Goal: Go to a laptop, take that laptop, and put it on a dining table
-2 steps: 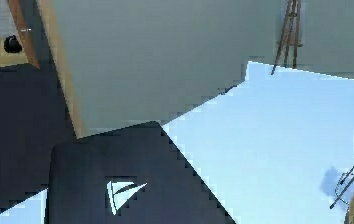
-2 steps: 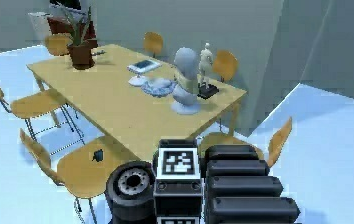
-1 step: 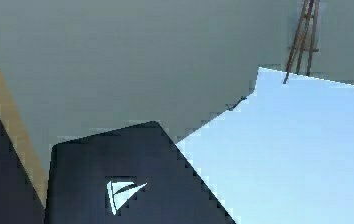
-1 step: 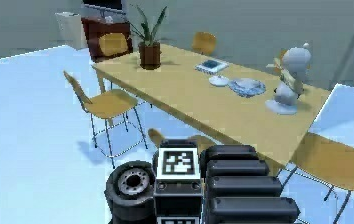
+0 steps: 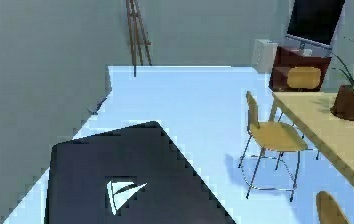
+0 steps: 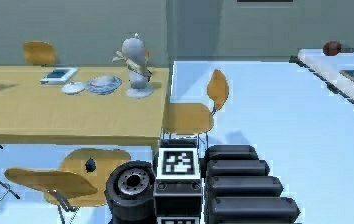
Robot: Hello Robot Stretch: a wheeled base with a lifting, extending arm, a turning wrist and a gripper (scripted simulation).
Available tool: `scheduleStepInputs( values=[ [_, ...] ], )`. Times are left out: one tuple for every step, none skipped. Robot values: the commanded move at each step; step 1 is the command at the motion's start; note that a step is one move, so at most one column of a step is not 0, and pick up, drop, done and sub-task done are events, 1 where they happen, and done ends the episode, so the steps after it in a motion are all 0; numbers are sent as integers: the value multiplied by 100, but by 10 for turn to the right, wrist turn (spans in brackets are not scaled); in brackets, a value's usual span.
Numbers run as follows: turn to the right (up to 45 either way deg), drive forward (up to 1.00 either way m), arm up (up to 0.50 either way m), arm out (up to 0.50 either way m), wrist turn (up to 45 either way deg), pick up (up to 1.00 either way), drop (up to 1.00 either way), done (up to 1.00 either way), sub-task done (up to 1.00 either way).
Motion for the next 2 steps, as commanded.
scheduleStepInputs(
  values=[
    [0, 90, 0, 0, 0, 0, 0, 0, 0],
    [450, 0, 0, 0, 0, 0, 0, 0, 0]
  ],
)
